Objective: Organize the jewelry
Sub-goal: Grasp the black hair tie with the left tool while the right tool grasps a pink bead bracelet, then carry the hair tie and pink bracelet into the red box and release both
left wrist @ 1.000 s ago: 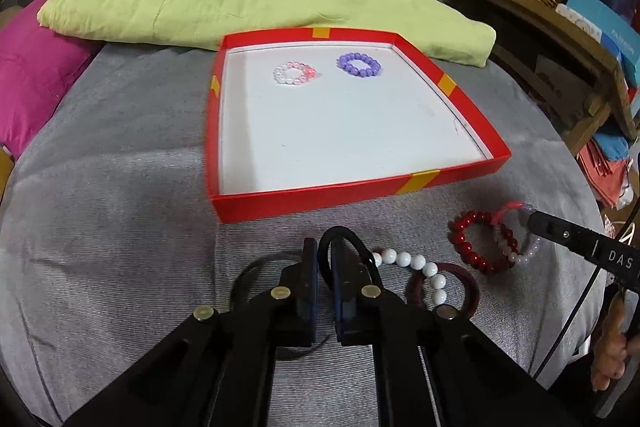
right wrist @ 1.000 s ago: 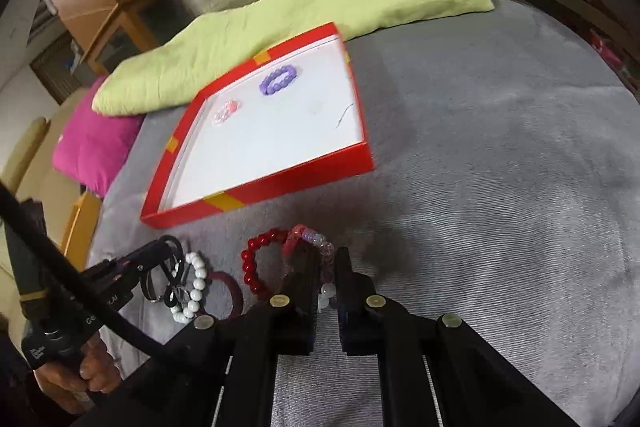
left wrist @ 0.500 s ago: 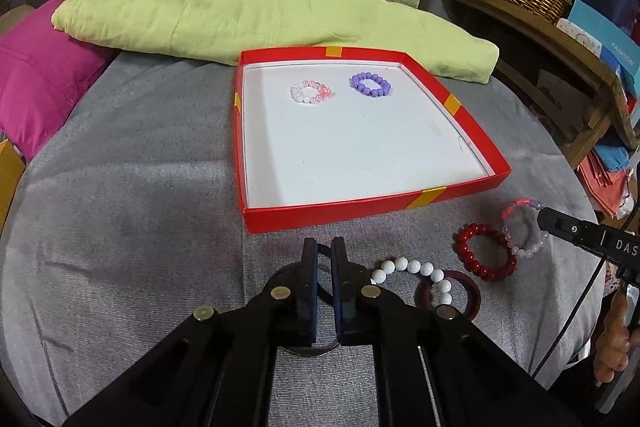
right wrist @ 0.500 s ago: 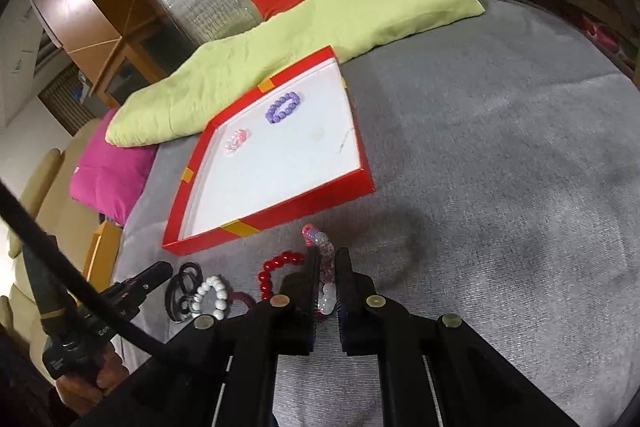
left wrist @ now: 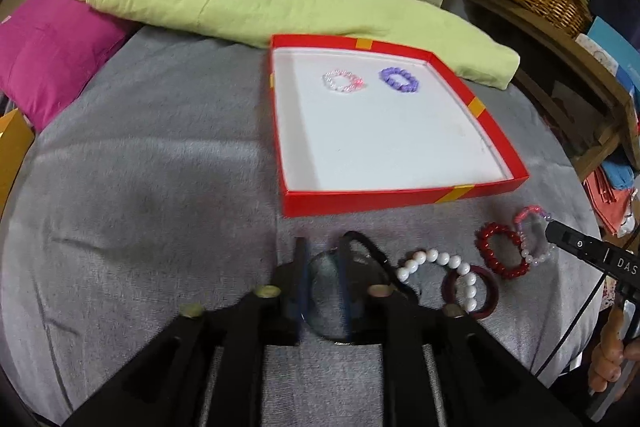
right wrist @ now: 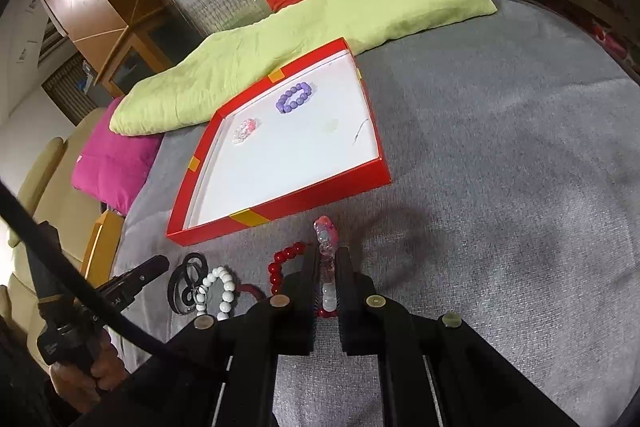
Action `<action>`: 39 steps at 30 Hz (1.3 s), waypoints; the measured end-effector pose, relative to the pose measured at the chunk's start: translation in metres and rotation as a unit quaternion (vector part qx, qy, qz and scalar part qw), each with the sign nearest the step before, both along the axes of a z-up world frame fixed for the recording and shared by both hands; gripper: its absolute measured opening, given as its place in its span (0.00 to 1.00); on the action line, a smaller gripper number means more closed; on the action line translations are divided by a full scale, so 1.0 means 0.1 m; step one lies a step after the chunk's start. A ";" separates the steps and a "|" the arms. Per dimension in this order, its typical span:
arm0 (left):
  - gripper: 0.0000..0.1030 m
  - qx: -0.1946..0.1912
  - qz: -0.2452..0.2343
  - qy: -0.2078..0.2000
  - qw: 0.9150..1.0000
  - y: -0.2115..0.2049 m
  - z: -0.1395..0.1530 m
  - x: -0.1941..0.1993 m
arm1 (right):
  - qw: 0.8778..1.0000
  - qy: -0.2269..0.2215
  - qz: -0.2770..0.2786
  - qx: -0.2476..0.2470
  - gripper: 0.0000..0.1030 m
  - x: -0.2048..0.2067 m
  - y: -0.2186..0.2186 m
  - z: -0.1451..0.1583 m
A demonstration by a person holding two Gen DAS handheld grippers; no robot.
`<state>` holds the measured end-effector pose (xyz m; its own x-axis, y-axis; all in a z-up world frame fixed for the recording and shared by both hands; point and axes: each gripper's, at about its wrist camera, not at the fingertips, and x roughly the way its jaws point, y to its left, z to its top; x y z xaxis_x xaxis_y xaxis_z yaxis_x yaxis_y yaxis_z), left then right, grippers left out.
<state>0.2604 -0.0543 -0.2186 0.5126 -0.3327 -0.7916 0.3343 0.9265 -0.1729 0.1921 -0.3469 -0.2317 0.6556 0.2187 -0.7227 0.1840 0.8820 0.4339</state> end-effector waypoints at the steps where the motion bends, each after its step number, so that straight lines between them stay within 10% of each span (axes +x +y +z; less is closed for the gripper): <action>1: 0.38 -0.002 -0.001 0.003 1.000 0.01 -0.01 -0.01 | 1.000 0.002 0.001 0.001 0.08 0.01 0.00 -0.01; 12: 0.44 -0.009 -0.034 0.005 0.999 -0.03 0.00 -0.16 | 1.000 0.008 0.005 -0.001 0.08 0.03 0.04 -0.03; 39: 0.05 -0.018 -0.039 0.021 0.999 -0.09 -0.14 0.00 | 1.000 0.002 0.016 0.005 0.08 0.01 0.11 -0.02</action>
<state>0.2607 -0.0631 -0.2324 0.4514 -0.3994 -0.7980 0.3969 0.8908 -0.2213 0.1932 -0.3359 -0.2340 0.6446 0.2464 -0.7238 0.1579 0.8834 0.4413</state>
